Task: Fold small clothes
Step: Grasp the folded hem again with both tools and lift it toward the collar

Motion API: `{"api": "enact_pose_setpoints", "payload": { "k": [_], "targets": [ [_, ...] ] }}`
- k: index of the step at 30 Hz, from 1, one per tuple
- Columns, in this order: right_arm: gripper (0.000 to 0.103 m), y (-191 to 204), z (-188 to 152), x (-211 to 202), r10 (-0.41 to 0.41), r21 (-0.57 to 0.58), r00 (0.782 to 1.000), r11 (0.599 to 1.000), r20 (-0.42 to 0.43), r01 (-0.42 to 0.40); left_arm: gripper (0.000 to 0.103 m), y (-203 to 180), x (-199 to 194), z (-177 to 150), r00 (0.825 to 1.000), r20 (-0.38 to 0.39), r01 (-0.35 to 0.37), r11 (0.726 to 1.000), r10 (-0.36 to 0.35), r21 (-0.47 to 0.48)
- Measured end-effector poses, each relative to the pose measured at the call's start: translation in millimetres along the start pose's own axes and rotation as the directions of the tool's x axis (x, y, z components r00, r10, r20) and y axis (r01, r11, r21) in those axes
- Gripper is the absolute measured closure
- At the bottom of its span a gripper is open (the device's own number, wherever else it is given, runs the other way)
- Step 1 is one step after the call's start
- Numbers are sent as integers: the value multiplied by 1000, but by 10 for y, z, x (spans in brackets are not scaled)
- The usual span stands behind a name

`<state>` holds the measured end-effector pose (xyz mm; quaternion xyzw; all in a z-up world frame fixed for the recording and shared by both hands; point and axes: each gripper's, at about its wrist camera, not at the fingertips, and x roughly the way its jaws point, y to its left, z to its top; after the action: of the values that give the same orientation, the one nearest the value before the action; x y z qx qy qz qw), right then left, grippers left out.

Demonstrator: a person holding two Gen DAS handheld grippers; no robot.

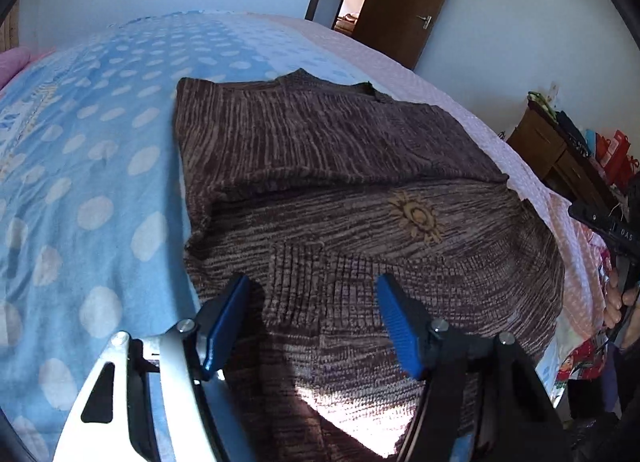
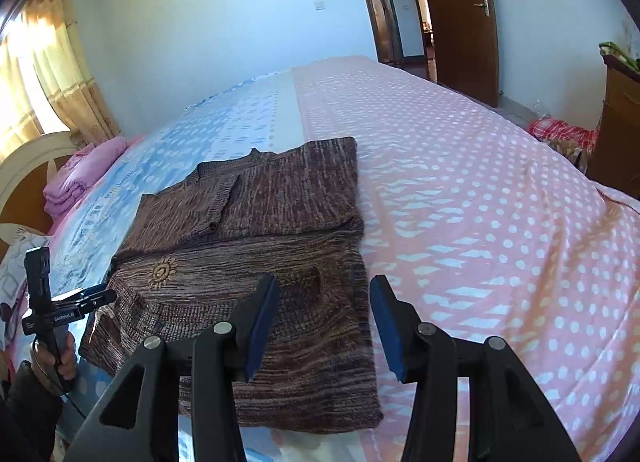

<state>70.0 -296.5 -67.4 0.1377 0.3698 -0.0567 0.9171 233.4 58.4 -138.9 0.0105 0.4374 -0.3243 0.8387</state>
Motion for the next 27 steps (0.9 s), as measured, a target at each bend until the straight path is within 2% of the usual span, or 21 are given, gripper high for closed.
{"api": "enact_pose_setpoints", "payload": {
  "k": [2, 3, 4, 7, 9, 11, 13, 17, 19, 21, 24, 27],
  "targets": [
    [54, -63, -18, 4, -8, 18, 1000, 1000, -4, 8, 49, -33, -13, -20, 1000, 3, -22, 999, 22, 24],
    [54, -80, -29, -5, -16, 20, 1000, 1000, -1, 16, 61, -34, -22, -19, 1000, 3, -30, 999, 30, 27],
    [54, -96, -39, -11, -28, 20, 1000, 999, 2, 28, 68, -22, -37, -19, 999, 3, -35, 999, 35, 21],
    [54, -123, -54, -26, -59, 2, 998, 998, 8, 59, 79, 14, -51, 5, 1000, 13, -23, 1000, 23, 7],
    [54, -139, -60, -28, -75, -13, 997, 997, 6, 75, 79, -6, -18, 13, 999, 6, -35, 999, 35, 20],
    [54, -156, -59, -17, -77, -24, 997, 997, -1, 77, 73, -30, 7, 19, 999, 10, -41, 999, 41, 29],
    [54, -139, -64, 44, -65, -57, 997, 996, -29, 63, 57, -43, 30, 34, 1000, 10, -21, 999, 21, 29],
    [54, -22, -81, 212, -48, -131, 996, 991, -70, 39, 55, -115, 69, 42, 998, 28, -54, 997, 52, 57],
    [54, 68, -66, 321, -41, -171, 996, 985, -84, 26, 63, -126, 68, 34, 998, 37, -52, 996, 50, 66],
    [54, 178, -45, 444, -41, -215, 995, 976, -87, 21, 79, -117, 55, 20, 998, 37, -44, 997, 42, 63],
    [54, 337, -40, 663, -49, -285, 992, 958, -114, 15, 79, -80, 26, 16, 999, 34, -22, 999, 21, 36],
    [54, 449, -119, 866, -93, -355, 983, 934, -157, 32, 79, -53, 8, 5, 1000, 30, -3, 1000, 2, 21]
  ]
}}
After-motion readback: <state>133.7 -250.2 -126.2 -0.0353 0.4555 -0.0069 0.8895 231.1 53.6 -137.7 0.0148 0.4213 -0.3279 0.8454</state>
